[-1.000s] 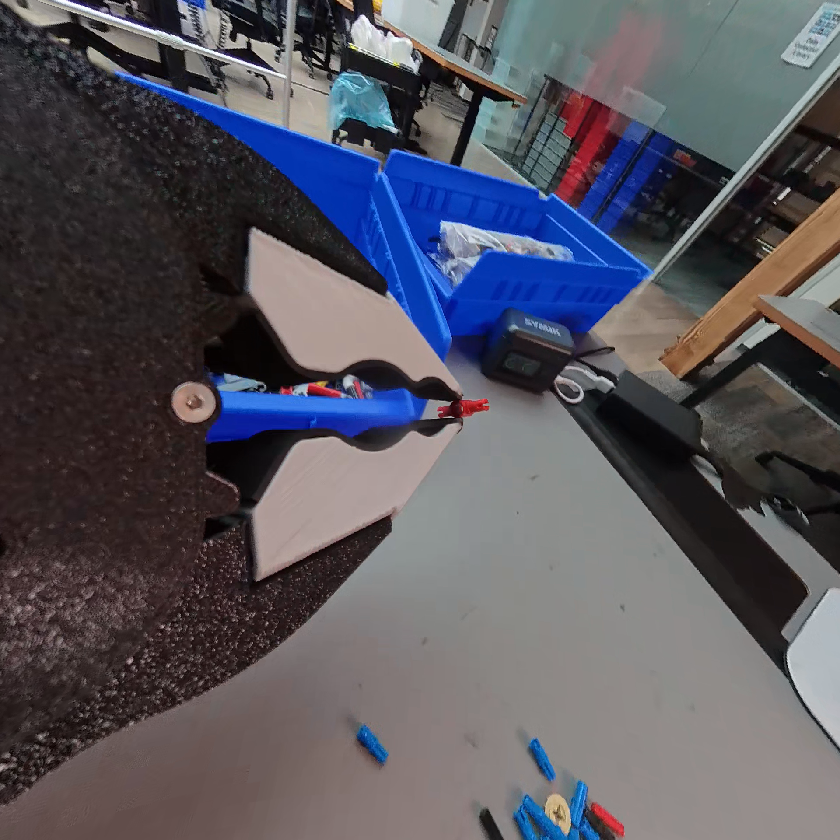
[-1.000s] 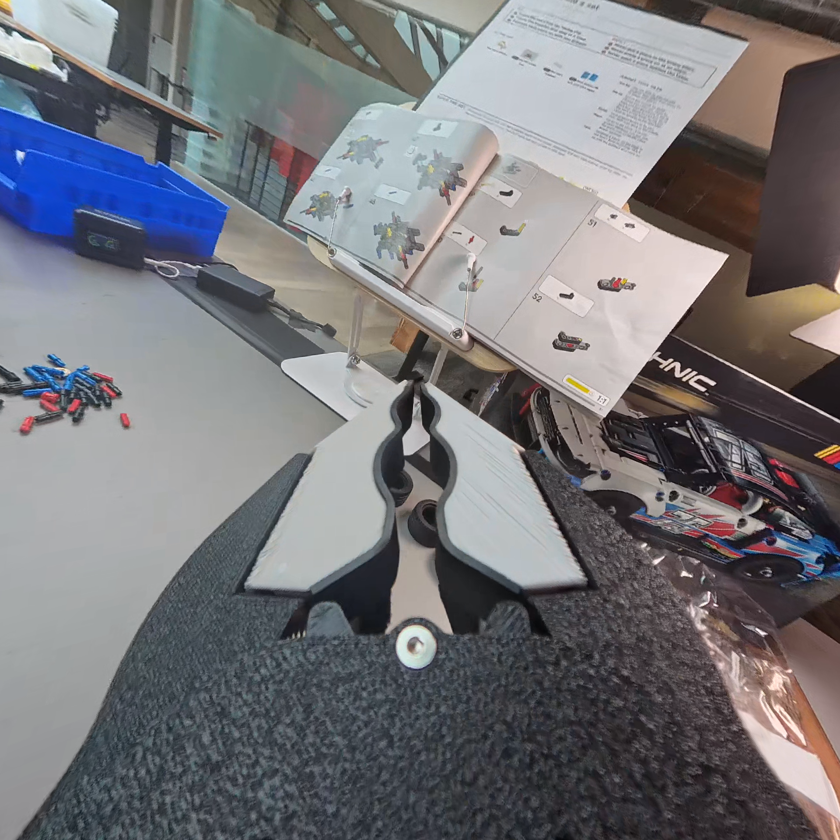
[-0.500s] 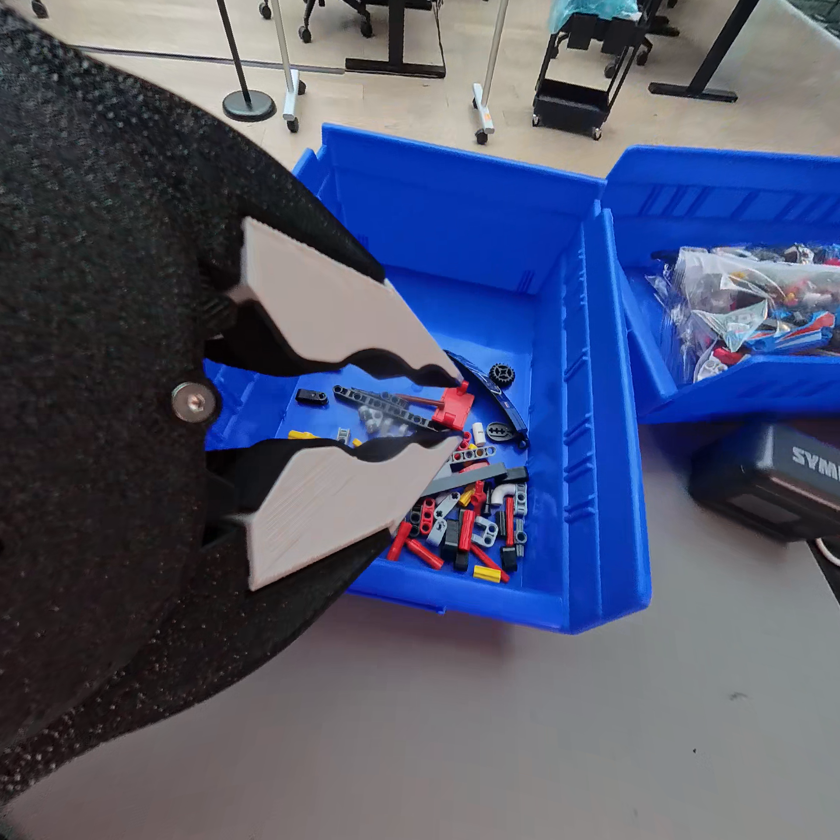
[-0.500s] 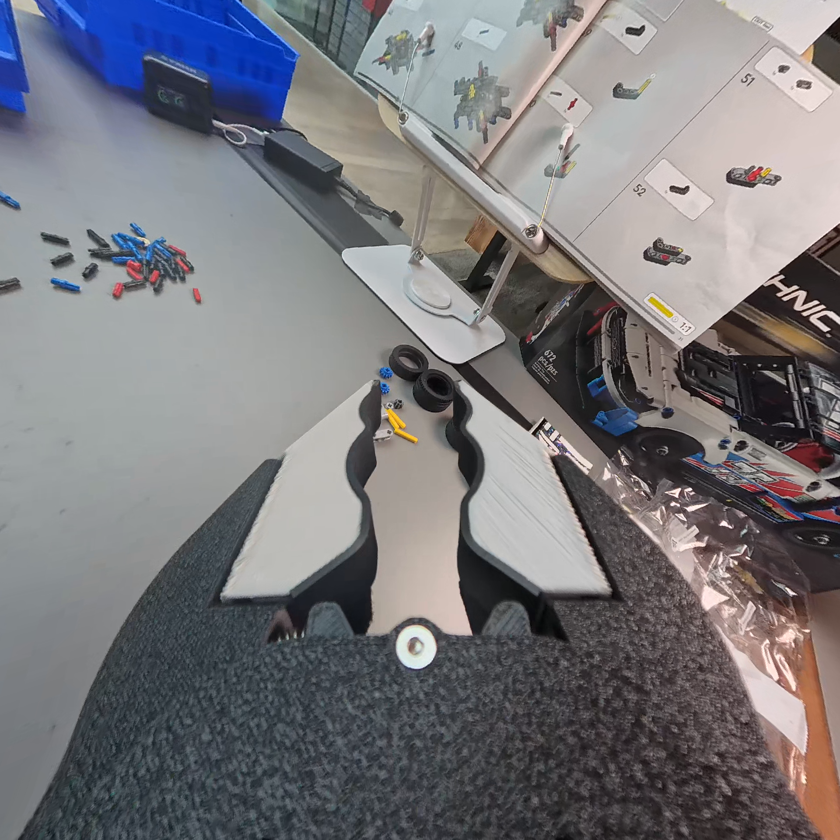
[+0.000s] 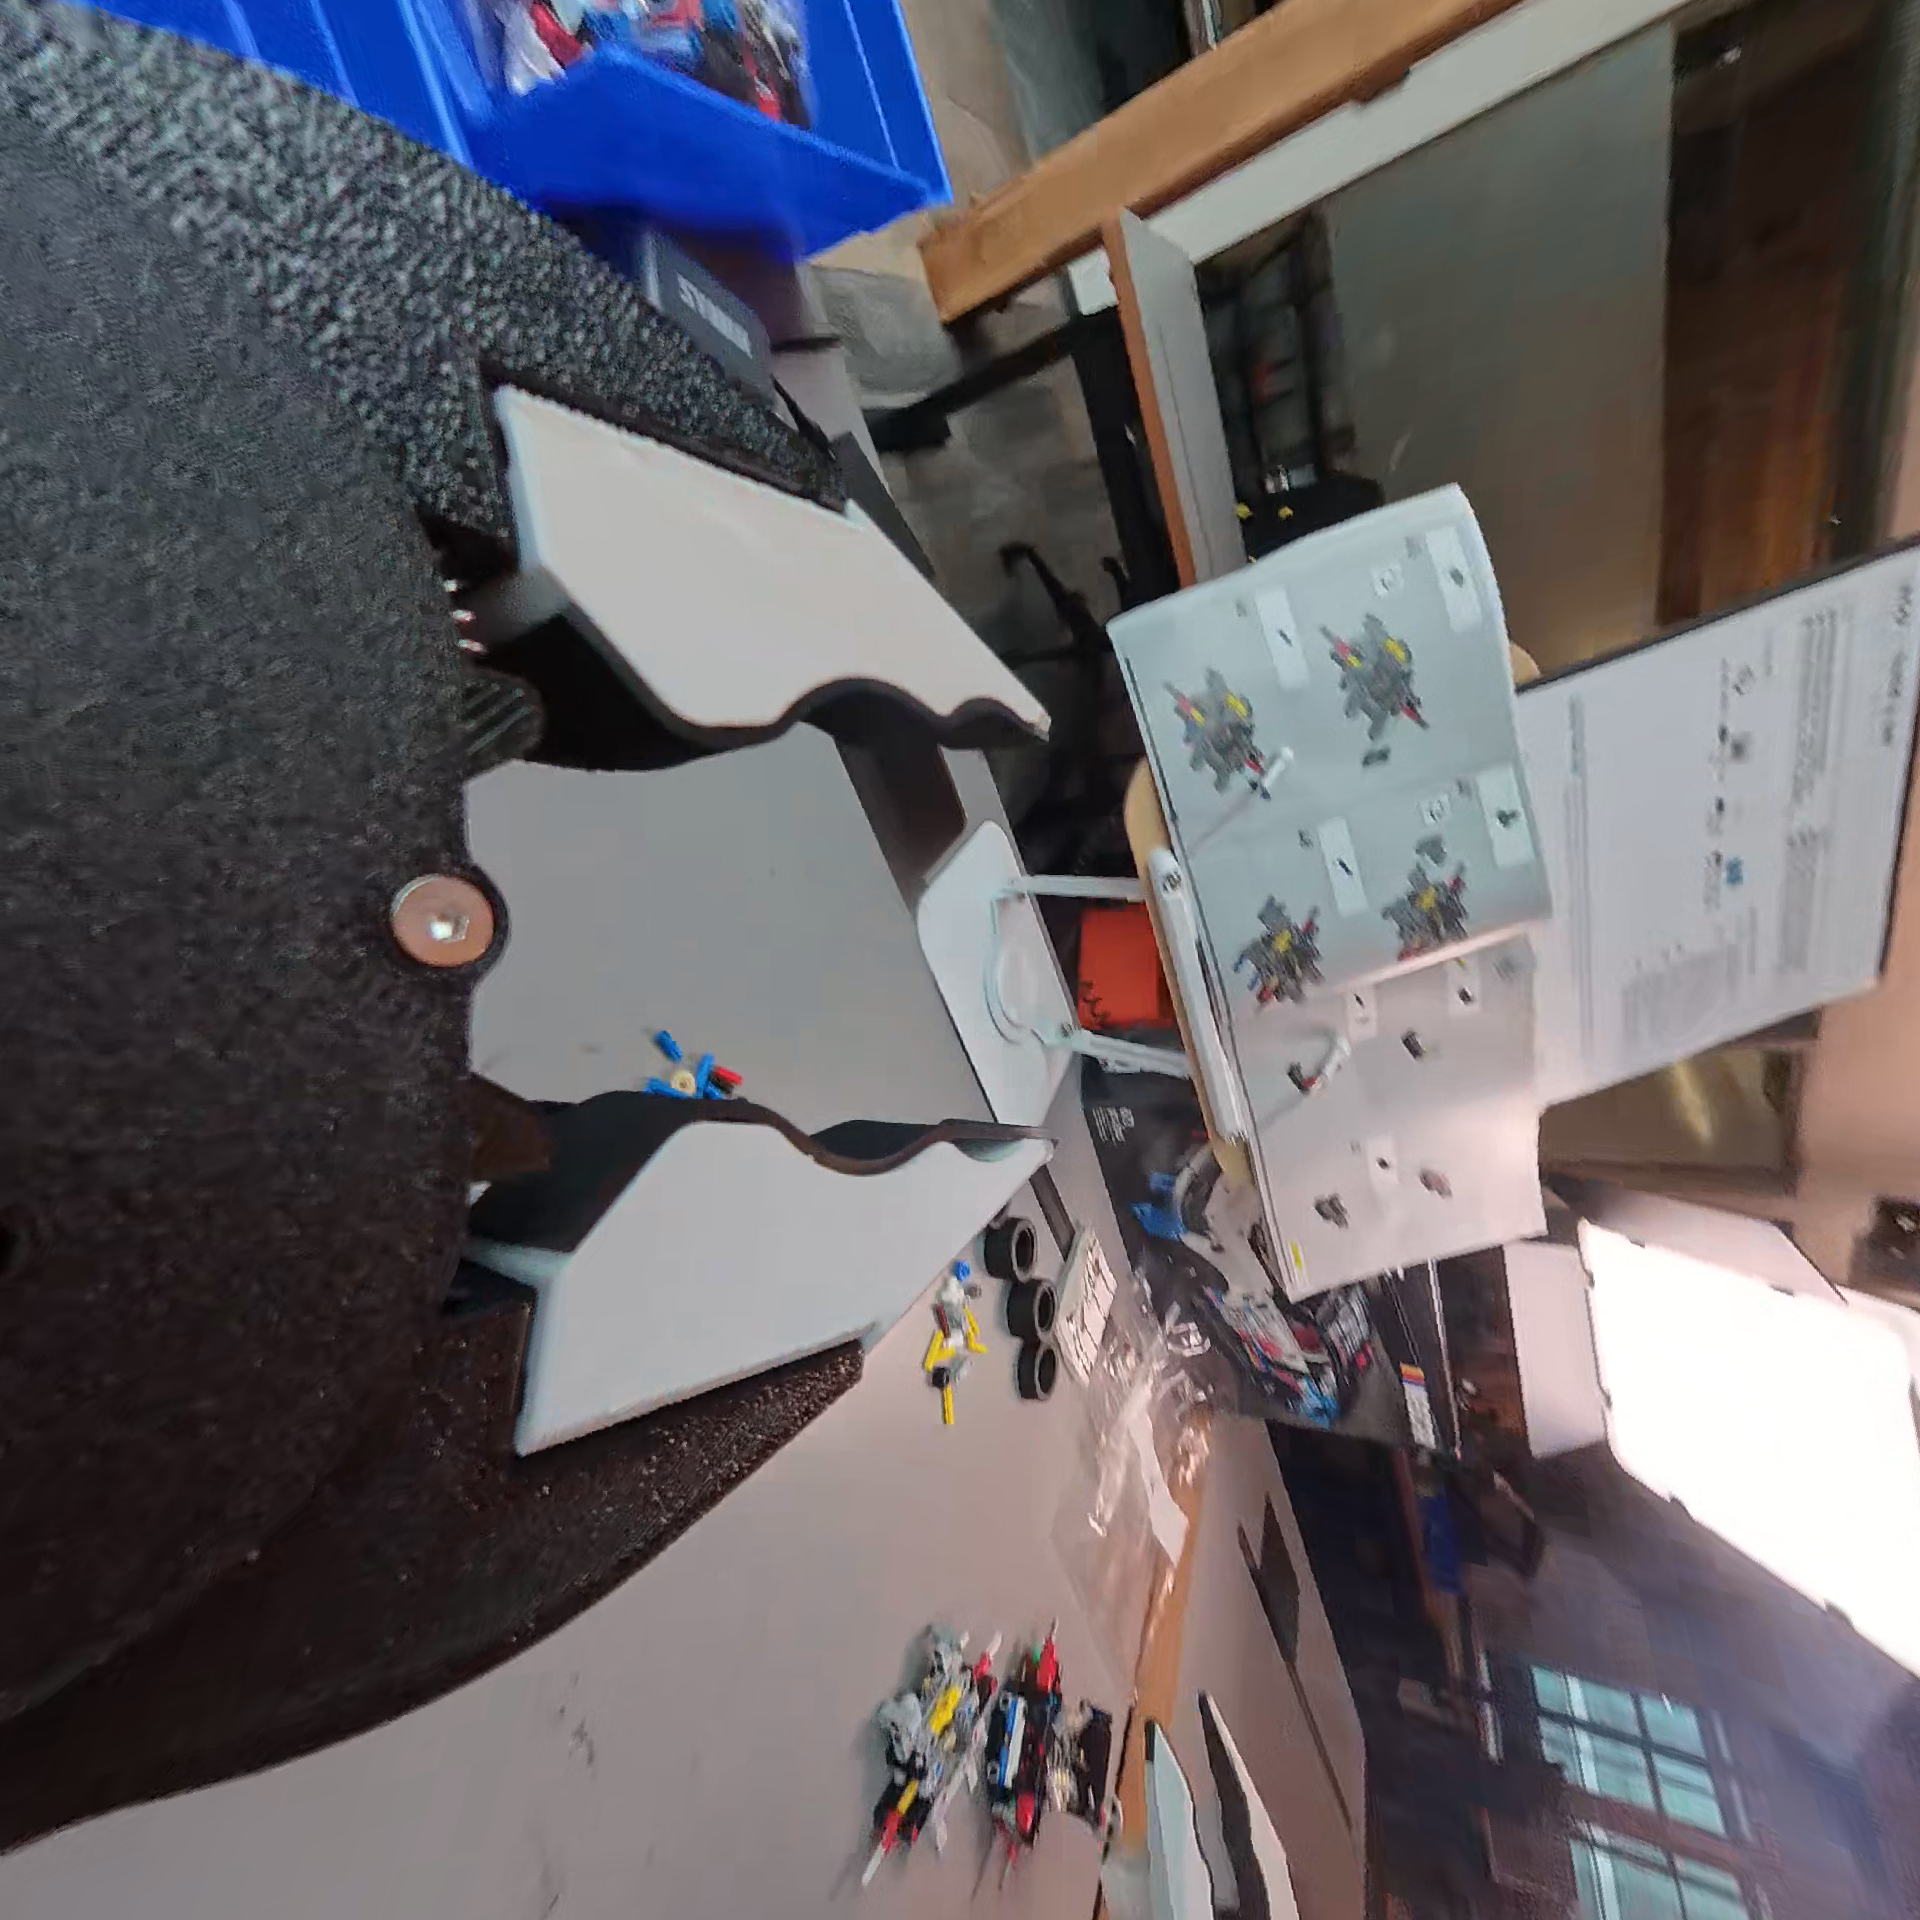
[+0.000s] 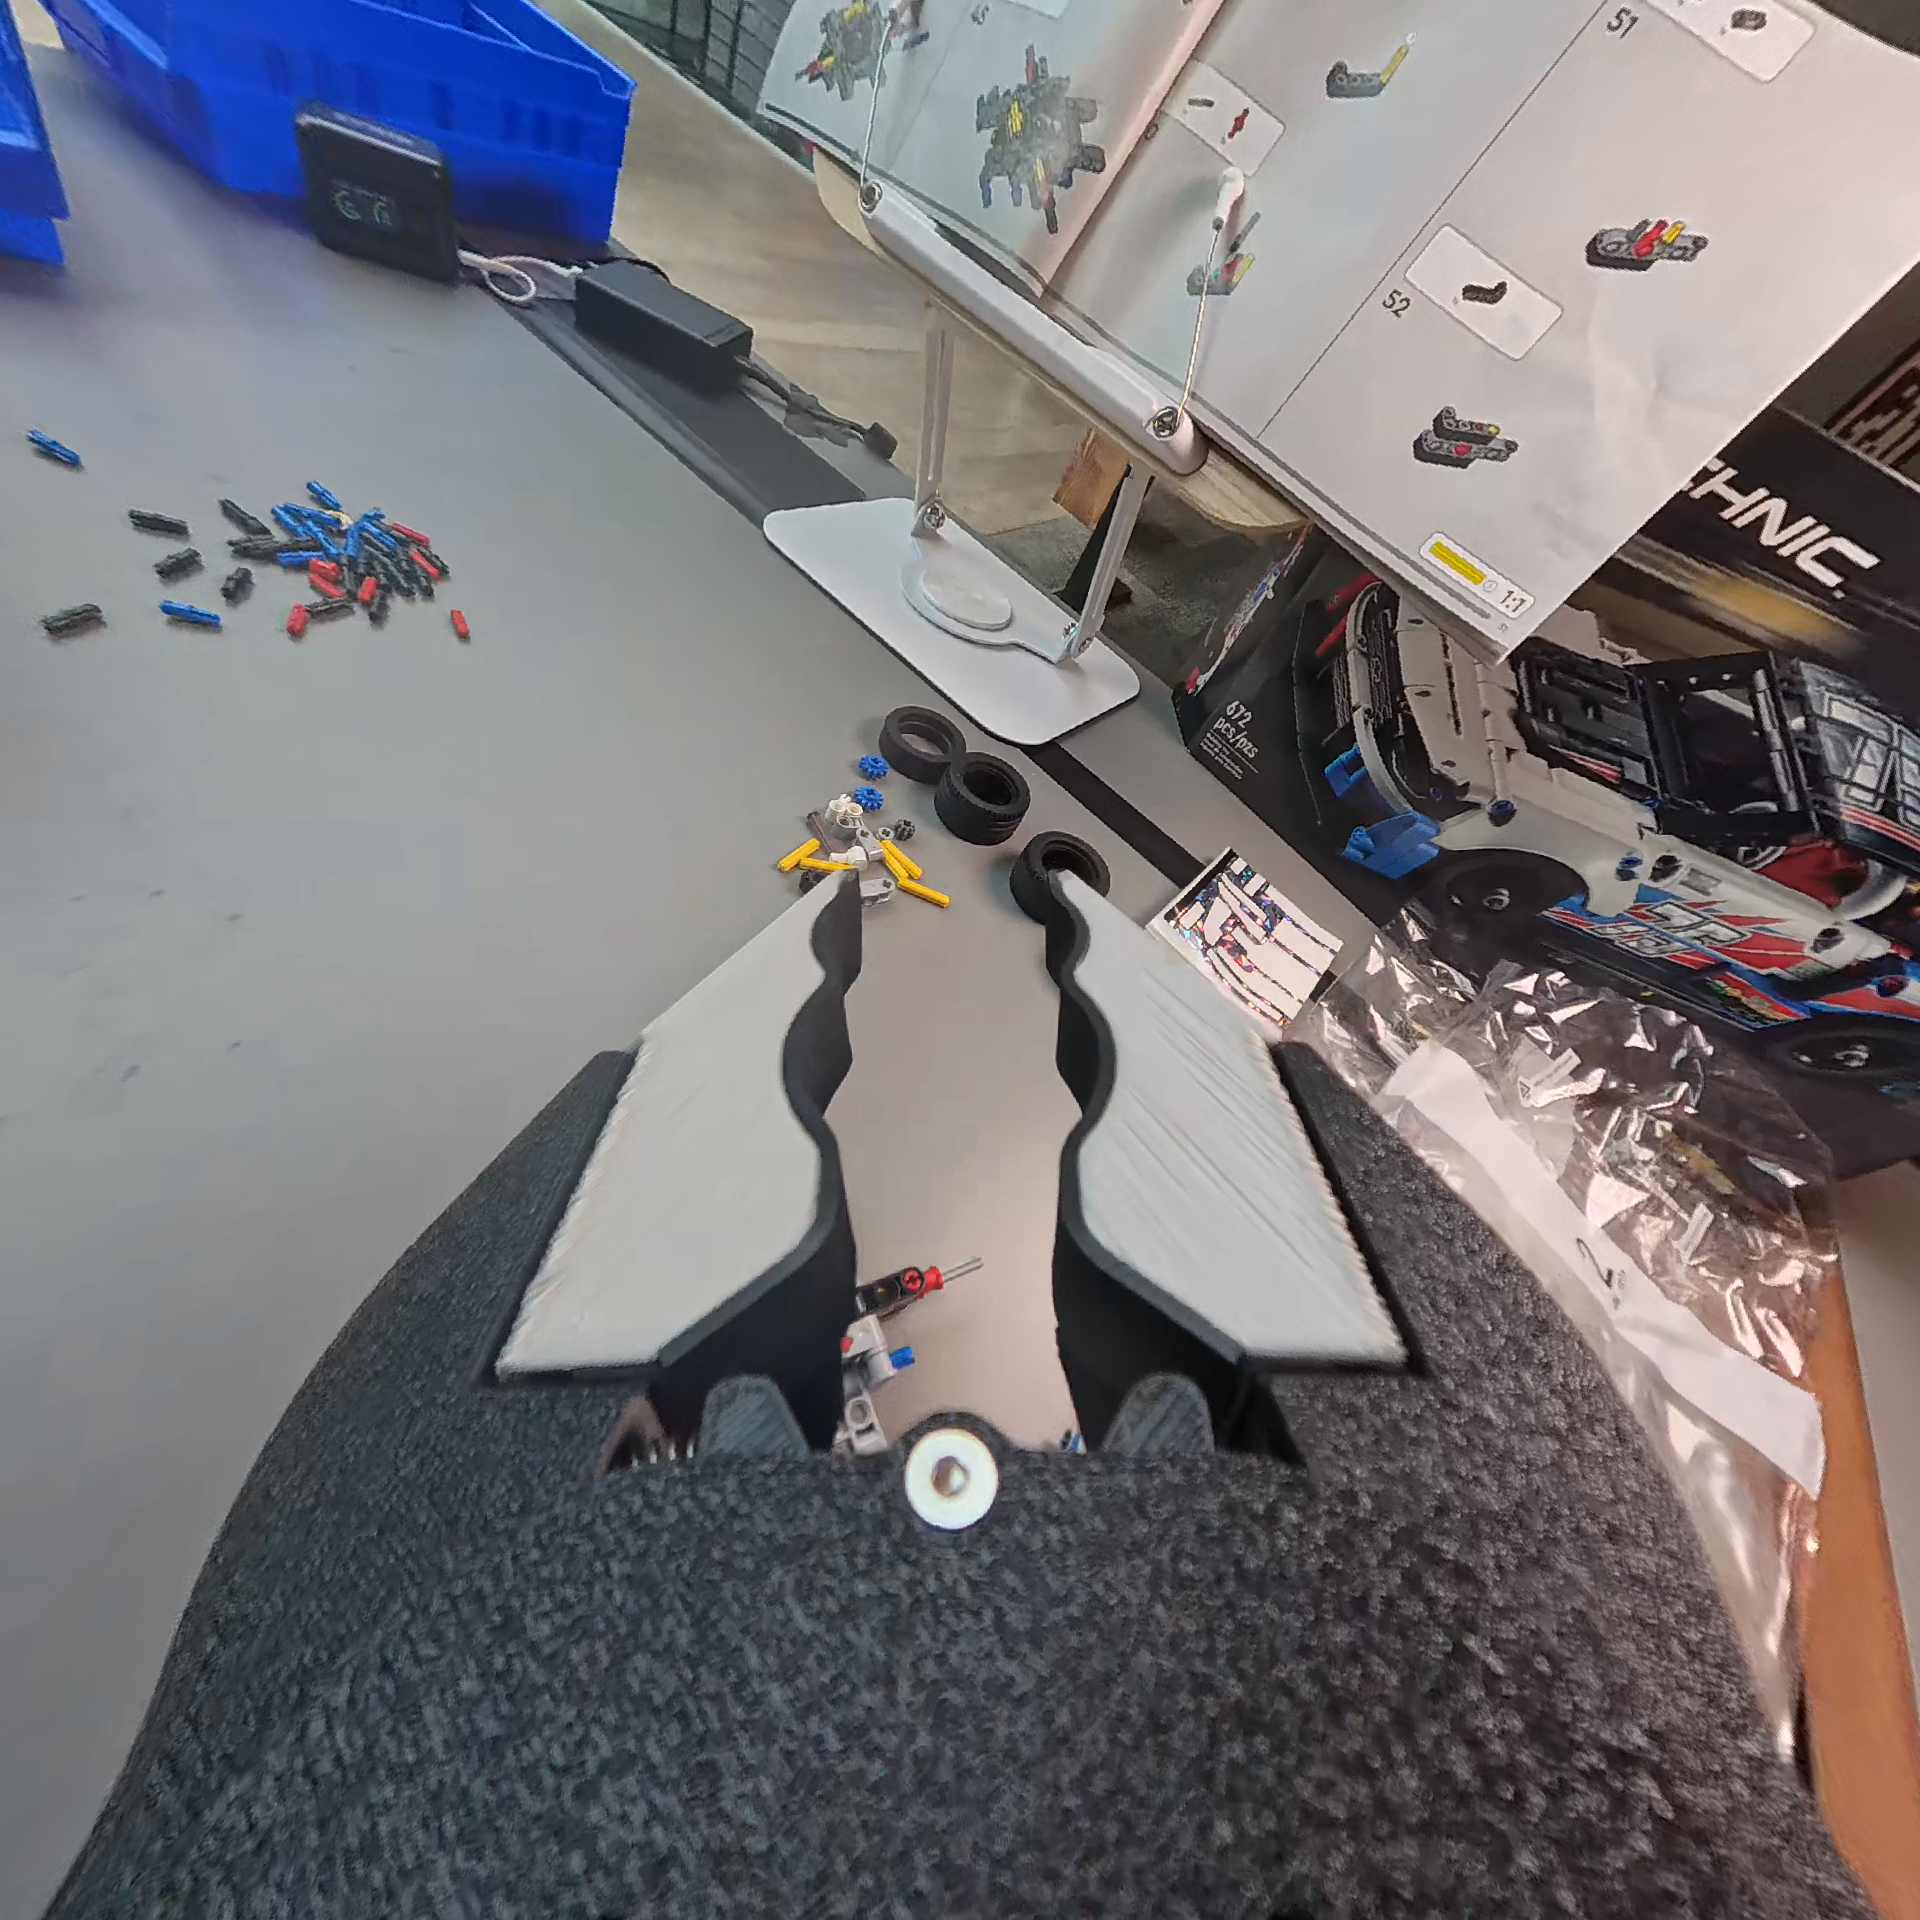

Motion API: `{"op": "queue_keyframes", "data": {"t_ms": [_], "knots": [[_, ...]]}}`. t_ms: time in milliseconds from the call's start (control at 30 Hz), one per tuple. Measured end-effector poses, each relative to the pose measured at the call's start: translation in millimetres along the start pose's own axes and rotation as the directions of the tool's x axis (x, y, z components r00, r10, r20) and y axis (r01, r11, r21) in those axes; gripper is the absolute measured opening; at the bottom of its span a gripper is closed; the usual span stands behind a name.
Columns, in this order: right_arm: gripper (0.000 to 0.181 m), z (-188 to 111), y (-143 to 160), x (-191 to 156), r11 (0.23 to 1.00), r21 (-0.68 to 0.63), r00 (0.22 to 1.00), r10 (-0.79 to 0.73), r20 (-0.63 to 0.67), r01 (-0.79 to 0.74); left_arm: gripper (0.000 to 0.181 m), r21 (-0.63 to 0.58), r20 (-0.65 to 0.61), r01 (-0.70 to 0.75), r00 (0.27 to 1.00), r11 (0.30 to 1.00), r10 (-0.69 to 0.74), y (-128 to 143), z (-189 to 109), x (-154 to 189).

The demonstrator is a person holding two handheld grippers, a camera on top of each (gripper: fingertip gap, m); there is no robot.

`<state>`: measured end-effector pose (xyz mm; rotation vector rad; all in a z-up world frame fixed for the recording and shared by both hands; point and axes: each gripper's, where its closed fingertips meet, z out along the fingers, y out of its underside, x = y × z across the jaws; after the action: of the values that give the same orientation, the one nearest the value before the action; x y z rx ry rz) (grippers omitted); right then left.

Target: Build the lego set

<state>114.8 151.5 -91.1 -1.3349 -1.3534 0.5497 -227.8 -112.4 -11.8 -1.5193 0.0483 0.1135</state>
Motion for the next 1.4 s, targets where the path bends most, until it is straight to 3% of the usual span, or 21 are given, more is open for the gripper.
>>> {"op": "queue_keyframes", "data": {"t_ms": [133, 267, 400, 633, 867, 1033, 1100, 1167, 1267, 1400], "knots": [[0.035, -12.5, 5.6, -5.6, 0.993, 0.058, 0.995, 0.101, 0.024, -0.102, 0.077, 0.069, -0.119, -0.003, 0.993, 0.998, 0.011, 19.1, 11.0, 45.7], [0.034, -14.3, -0.7, -3.6, 0.963, 0.207, 0.984, 0.176, -0.008, -0.171, 0.058, 0.026, -0.210, 0.087, 0.974, 0.996, -0.080, 49.9, 23.8, 74.8], [0.029, -12.8, -10.1, -1.9, 0.922, 0.331, 0.972, 0.229, -0.042, -0.203, 0.060, -0.010, -0.172, 0.103, 0.980, 0.995, -0.103, 68.6, 32.3, 79.2], [0.022, 1.6, -7.4, -15.7, 0.934, 0.320, 0.983, 0.180, -0.036, -0.159, 0.065, -0.059, -0.138, 0.094, 0.985, 0.994, -0.102, 89.2, 40.0, 71.7], [0.020, 4.8, 5.8, -5.3, 0.940, 0.304, 0.977, 0.190, -0.092, -0.154, 0.062, -0.093, -0.119, 0.097, 0.987, 0.991, -0.108, 102.2, 45.4, 59.0], [0.019, 3.2, 11.9, 0.1, 0.930, 0.317, 0.966, 0.231, -0.116, -0.184, 0.055, -0.183, -0.177, 0.000, 0.984, 0.983, -0.033, 116.5, 49.0, 67.1], [0.018, 4.0, 12.7, -0.6, 0.936, 0.315, 0.969, 0.210, -0.131, -0.160, 0.042, -0.284, -0.323, -0.072, 0.946, 0.956, -0.025, 131.3, 43.0, 91.3], [0.017, 6.6, 16.1, -1.7, 0.944, 0.297, 0.970, 0.196, -0.145, -0.146, 0.043, -0.428, -0.497, -0.129, 0.860, 0.895, -0.114, 153.1, 24.8, 126.3], [0.017, 9.8, 17.7, -7.5, 0.953, 0.278, 0.975, 0.168, -0.142, -0.124, 0.039, -0.550, -0.601, -0.241, 0.779, 0.800, -0.178, 180.5, -0.2, 156.5], [0.016, 10.5, 16.2, -13.7, 0.962, 0.262, 0.982, 0.118, -0.146, -0.076, 0.029, -0.580, -0.641, -0.344, 0.752, 0.739, -0.153, 197.4, -5.9, 170.6]]}}
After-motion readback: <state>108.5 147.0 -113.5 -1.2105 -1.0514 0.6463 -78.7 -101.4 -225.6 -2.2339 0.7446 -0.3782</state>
